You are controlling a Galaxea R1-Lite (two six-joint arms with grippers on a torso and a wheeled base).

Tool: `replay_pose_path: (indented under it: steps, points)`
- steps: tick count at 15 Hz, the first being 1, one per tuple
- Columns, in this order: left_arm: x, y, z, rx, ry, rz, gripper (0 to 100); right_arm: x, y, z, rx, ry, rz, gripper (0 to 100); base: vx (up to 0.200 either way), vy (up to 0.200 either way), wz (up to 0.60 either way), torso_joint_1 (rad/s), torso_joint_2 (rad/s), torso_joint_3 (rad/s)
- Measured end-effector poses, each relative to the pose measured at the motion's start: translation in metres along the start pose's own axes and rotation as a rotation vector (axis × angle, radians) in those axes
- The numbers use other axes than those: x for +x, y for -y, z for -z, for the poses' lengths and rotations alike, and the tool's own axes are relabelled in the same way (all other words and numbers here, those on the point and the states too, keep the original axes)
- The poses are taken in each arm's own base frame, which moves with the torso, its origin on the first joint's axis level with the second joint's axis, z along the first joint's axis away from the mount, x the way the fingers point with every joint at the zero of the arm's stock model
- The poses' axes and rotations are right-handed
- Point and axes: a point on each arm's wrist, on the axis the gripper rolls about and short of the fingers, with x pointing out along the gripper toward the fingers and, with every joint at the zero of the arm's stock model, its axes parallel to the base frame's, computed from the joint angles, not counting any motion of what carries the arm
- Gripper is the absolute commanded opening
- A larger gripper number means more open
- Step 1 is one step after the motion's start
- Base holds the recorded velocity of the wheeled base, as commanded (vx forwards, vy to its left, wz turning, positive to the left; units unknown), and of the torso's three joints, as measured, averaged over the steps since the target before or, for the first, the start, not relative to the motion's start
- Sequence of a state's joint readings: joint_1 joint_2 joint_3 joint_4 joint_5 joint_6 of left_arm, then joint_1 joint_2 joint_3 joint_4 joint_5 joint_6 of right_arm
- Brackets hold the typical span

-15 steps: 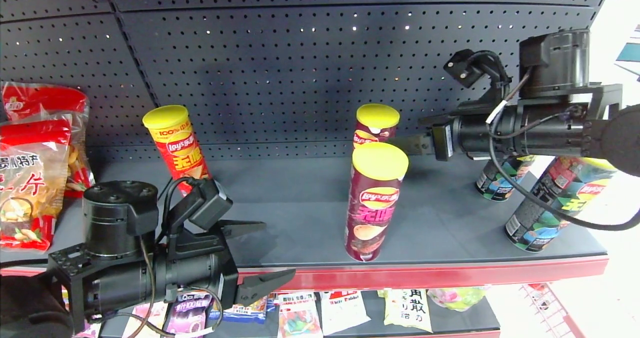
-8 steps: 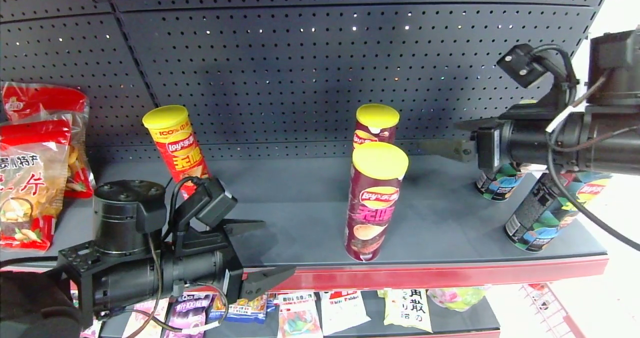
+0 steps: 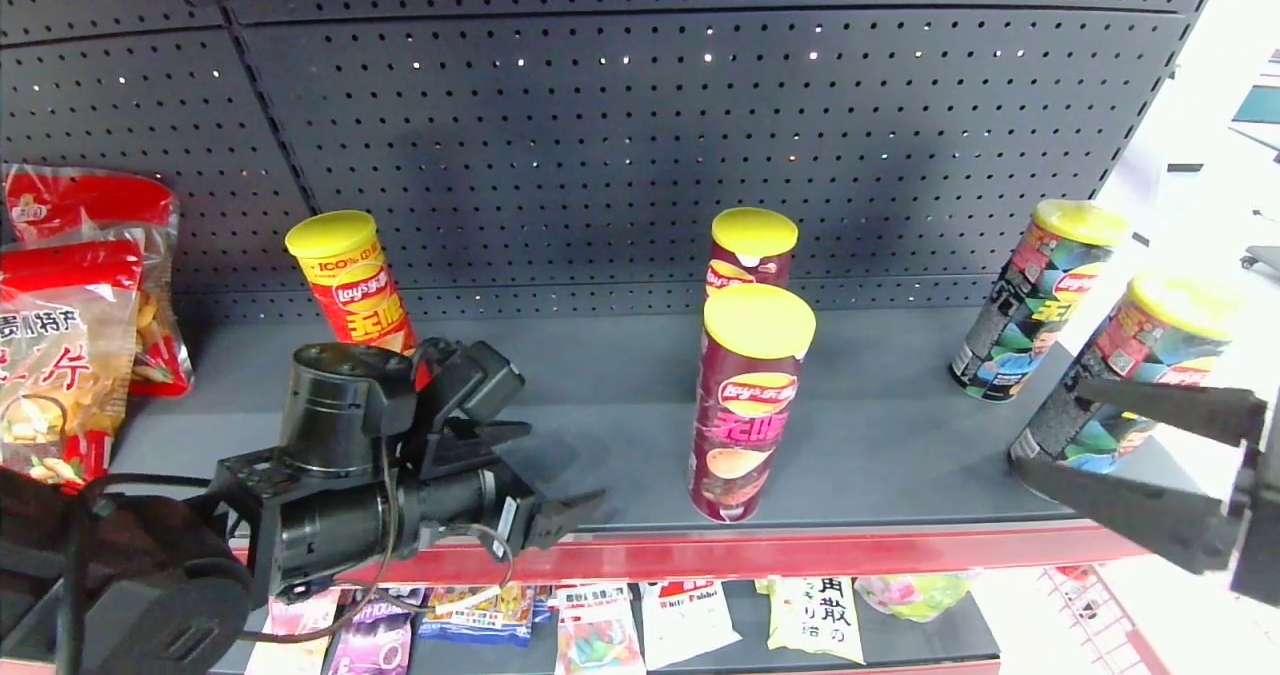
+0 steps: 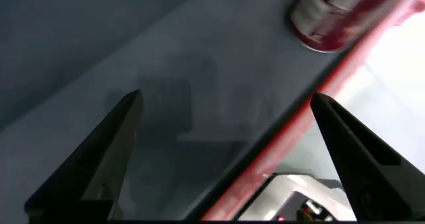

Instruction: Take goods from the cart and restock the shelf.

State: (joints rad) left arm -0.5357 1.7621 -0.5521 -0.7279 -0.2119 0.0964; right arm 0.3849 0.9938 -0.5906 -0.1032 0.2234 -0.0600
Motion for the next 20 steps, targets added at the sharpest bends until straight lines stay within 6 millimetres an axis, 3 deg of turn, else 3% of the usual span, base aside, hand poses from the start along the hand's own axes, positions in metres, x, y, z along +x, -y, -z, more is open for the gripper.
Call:
replay_pose_path:
  steps: [3, 6, 12, 20]
  points:
    - [0.022, 0.004, -0.013, 0.015, 0.0, -0.037, 100, -0.035, -0.008, 0.029, 0.006, 0.048, 0.09, 100, 0.0, 0.0, 0.0, 0.0, 0.0, 0.0]
    - [0.04, 0.011, -0.017, 0.018, -0.083, -0.008, 100, -0.051, -0.011, 0.042, 0.009, 0.09, 0.123, 100, 0.0, 0.0, 0.0, 0.0, 0.0, 0.0]
    - [0.061, 0.011, -0.039, 0.028, -0.064, 0.002, 100, -0.058, -0.013, 0.045, 0.025, 0.122, 0.137, 100, 0.0, 0.0, 0.0, 0.0, 0.0, 0.0]
    - [0.078, 0.012, -0.04, 0.033, -0.066, 0.011, 100, -0.059, -0.013, 0.045, 0.042, 0.126, 0.138, 100, 0.0, 0.0, 0.0, 0.0, 0.0, 0.0]
